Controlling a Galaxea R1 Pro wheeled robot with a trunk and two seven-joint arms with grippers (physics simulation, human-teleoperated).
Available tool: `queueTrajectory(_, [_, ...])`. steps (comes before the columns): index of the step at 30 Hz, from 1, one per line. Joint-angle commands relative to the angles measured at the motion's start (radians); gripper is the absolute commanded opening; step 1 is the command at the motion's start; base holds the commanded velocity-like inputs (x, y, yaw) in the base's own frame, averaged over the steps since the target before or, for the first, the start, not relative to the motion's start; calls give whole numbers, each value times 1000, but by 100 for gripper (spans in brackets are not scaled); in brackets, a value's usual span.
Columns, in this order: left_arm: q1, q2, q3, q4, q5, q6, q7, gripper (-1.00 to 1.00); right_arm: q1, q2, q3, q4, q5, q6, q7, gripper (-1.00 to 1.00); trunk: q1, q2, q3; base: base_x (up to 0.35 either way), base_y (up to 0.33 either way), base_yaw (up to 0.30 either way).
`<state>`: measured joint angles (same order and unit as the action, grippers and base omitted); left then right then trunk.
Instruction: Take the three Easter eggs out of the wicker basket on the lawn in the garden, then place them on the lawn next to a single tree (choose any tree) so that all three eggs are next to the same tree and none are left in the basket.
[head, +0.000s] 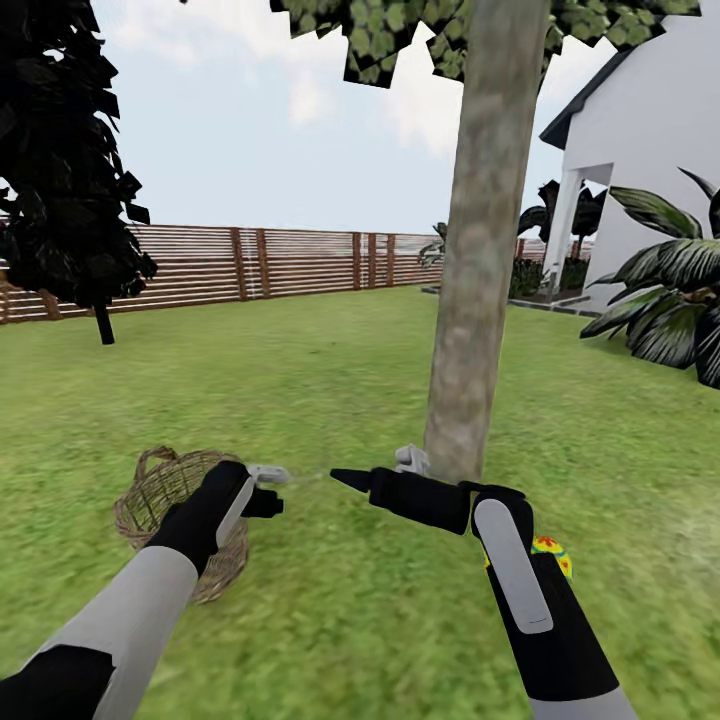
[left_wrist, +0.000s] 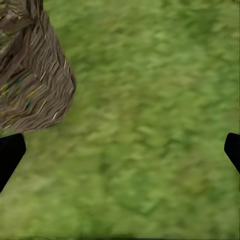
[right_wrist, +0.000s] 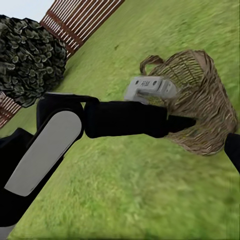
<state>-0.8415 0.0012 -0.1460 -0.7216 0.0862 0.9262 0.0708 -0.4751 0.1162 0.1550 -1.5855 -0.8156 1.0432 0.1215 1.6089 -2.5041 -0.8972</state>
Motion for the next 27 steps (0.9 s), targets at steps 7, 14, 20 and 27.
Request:
queueTrajectory(7, [-1,0,-3,-1,9,3,7,100,0,0,-1,-1,11,4,10,100,-3,1,28,-147,0,235])
queueTrajectory(14, [-1,0,-3,-2,9,4,7,100,0,0,-1,-1,11,4,10,100,-7,3,56,-167,0,72])
queueTrajectory(20, [-1,0,-3,-1,9,4,7,100,0,0,-2,-1,11,4,10,100,-13,11,78,-49,0,215])
queueTrajectory(27, [-1,0,-3,-3,9,5,7,100,0,0,-2,-1,11,4,10,100,-39,60,100,-6,0,281])
